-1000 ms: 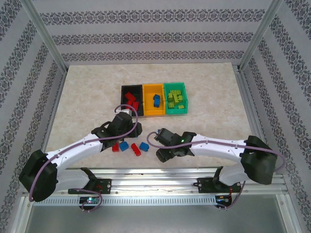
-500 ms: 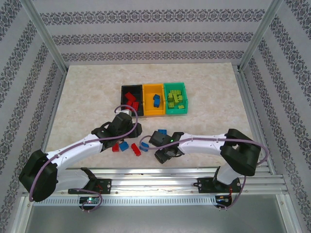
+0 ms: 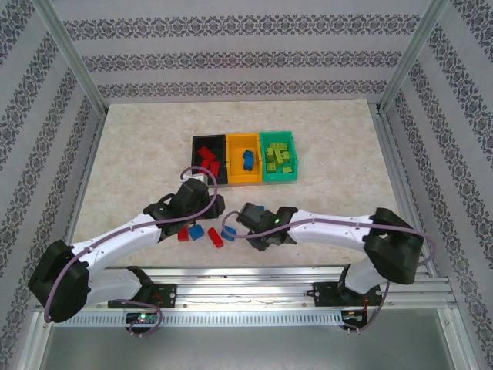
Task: Sort the legos into containers by color
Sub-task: Pick up the lego from the bottom-center of the table, then place the lego in the container.
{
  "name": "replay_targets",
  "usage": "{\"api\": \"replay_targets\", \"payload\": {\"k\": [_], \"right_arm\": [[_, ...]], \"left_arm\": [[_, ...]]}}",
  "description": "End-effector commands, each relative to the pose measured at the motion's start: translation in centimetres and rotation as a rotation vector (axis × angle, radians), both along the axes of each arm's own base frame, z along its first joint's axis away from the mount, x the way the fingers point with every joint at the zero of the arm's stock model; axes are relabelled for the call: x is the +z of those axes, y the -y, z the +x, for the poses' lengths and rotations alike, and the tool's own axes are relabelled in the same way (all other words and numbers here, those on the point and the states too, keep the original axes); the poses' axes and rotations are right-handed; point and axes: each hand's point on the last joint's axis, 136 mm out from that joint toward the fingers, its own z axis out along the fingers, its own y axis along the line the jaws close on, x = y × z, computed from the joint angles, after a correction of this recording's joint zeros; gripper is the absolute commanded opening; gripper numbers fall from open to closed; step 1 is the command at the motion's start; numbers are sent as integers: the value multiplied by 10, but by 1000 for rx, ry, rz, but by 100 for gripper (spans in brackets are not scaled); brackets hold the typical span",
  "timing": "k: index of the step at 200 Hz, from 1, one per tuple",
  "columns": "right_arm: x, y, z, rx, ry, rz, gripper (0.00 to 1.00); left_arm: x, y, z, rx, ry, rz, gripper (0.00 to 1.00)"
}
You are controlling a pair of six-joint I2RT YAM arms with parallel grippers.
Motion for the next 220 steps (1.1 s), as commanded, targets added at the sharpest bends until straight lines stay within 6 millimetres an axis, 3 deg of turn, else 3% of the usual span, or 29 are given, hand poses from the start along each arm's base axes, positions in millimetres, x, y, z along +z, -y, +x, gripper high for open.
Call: {"api": "replay_targets", "payload": {"k": [1,43,76,115,142,168,193,220], "right_arm": [[57,4,47,-32,171,73,31],[127,24,116,-186,331,269,31],[147,45,168,-333,376,420,30],[138,59,226,-442,351,476,31],[117,71,262,-509,317,453,33],[97,85,293,-559,281,437,43],[80,94,305,-574,195,431,51],[79,88,294,-538,170,453,54]], "left_arm": [[2,-1,-5,-3,-15,-10,58],[6,-6,-9,6,-17,-6,58],[4,-9,-14,9,-31,-8,58],[1,-13,-21,10,-54,3,59],[-1,-15,-25,14,-60,-9,59],[-5,-18,-31,19,-77,-14,59],[-7,-25,-36,36,-76,-7,59],[-6,-32,-40,55,-64,-3,59]]}}
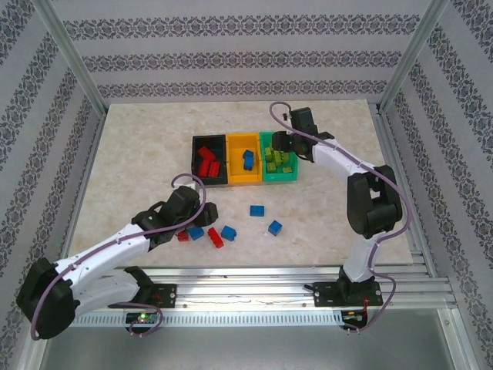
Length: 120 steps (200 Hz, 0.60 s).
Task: Sort the legos into containers by color
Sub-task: Place the lego in the container.
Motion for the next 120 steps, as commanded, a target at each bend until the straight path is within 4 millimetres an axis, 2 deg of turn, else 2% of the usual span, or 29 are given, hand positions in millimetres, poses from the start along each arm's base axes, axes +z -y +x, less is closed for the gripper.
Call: {"api": "replay_targets", "payload": {"k": [1,63,91,120], "right_arm": [[8,-14,-12,67,-17,45,54],[18,-37,-70,170,7,6,55],[9,-45,-98,235,-20,-38,55],[-7,-41,-123,257,-41,-82,55]], "left_arm": [[-4,-13,-8,38,-16,21,59],[-19,-34,-21,50,-77,114,63],[-25,-51,-30,72,-109,159,63],[-29,-70,-41,109,-147,178,63]]}}
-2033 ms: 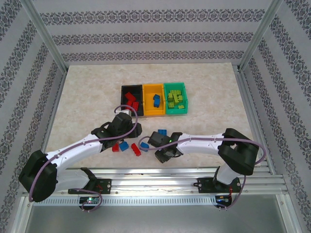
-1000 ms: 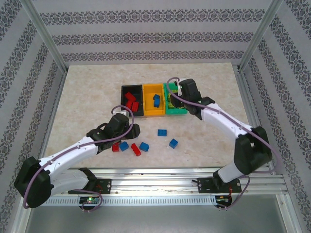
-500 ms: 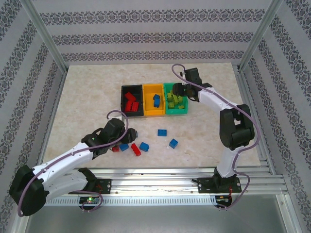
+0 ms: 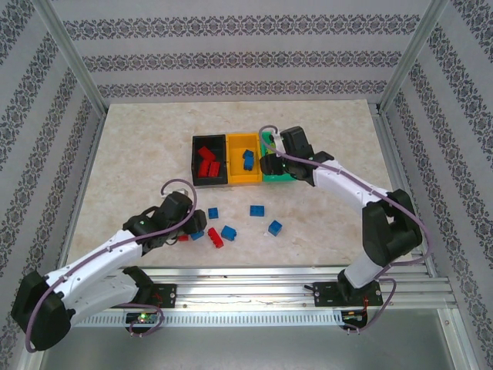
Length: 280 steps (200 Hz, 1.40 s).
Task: Sort the legos into containers by color
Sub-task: Pick up the lego from the bottom-left of the table.
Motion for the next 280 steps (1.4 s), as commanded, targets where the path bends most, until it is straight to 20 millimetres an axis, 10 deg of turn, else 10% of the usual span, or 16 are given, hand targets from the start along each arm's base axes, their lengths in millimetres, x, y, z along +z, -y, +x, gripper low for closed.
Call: {"api": "replay_targets", "payload": {"k": [1,208,280], "right_arm": [[-16,11,-21,15,-24,-66,55],[-35,-5,-71,129,35,-114,57],[-38,-7,-72,139,35,-111,57]], "left_arm": [[-13,-27,-18,33,-67,77,63],[-56,-39,13,57,-290,123,59],[-70,-35,7,38,-340,105,42]]}}
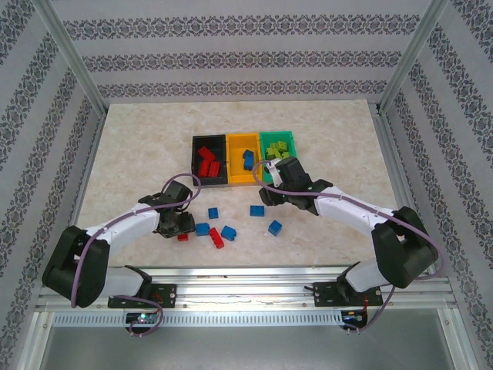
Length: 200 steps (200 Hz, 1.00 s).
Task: Sort the legos into containers by color
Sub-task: Pick up the lego from the bottom-left of the table, then place the lego in the container.
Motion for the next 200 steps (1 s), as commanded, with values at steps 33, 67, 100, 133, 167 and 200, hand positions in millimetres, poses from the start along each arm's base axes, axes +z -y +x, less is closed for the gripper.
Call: {"api": "replay_targets", "payload": {"k": [33,67,100,133,167,200], "right_arm": [[0,-5,2,15,24,-3,57],[0,-3,1,8,43,-2,57],[-2,-5,1,16,40,9,57],[0,-6,0,18,41,14,57],[5,0,-2,-1,66,28,57],[6,2,-3,-6,70,39,57]], "left_arm": [[7,0,4,-3,51,-25,34],[21,5,11,-14,102,-54,28],[47,13,25,-19,197,-106,27],[78,23,45,-30,283,-151,27],[107,38,75,-66,336,-170,27],[132,54,114,-116,381,-163,27]]}}
